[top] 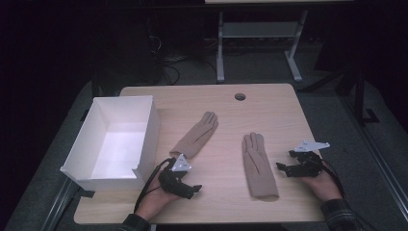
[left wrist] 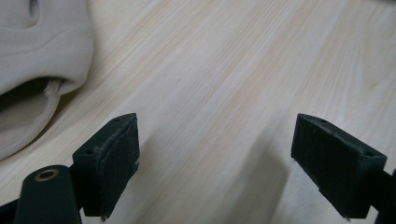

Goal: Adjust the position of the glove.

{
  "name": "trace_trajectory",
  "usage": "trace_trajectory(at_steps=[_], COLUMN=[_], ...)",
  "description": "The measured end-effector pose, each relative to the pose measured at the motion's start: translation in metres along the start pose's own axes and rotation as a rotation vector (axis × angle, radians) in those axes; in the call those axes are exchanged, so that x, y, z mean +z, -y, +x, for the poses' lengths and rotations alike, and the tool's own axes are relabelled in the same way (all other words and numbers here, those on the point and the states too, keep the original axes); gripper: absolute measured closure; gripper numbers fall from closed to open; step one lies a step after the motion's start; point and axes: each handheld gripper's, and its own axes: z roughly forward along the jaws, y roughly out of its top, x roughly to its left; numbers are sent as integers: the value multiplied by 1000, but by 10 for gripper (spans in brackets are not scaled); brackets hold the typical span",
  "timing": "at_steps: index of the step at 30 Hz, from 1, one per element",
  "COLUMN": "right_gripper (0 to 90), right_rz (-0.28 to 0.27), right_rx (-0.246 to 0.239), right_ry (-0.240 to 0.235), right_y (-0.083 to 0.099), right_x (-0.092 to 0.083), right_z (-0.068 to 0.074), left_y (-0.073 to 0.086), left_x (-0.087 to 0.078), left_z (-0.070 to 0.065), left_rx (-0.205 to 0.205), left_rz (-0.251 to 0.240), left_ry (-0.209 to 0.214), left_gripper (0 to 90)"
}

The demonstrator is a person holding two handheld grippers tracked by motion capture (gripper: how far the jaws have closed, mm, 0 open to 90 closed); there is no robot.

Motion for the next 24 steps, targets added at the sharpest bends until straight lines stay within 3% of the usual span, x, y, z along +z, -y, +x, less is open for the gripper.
trace_trajectory(at_steps=[5, 14, 16, 21, 23, 24], right_gripper=[165, 150, 150, 142, 142, 142], right_rz=[-11, -7, -11, -5, -4, -7], right_rx=[0, -1, -5, -1, 0, -5], right_ry=[5, 1, 1, -1, -2, -1], right_y=[2, 2, 2, 1, 1, 1], right_x=[2, 2, 2, 2, 2, 2], right_z=[-1, -1, -1, 0, 0, 0], left_y=[-14, -38, -48, -59, -60, -64], left_x=[0, -1, -1, 4, 5, 8], left_z=[1, 19, 31, 51, 54, 61], left_rx=[-20, -95, -110, -127, -129, -122], left_rz=[13, -24, -49, -59, -62, -72], left_ry=[-9, -10, -18, -52, -58, -84], left_gripper=[302, 598, 672, 831, 878, 894])
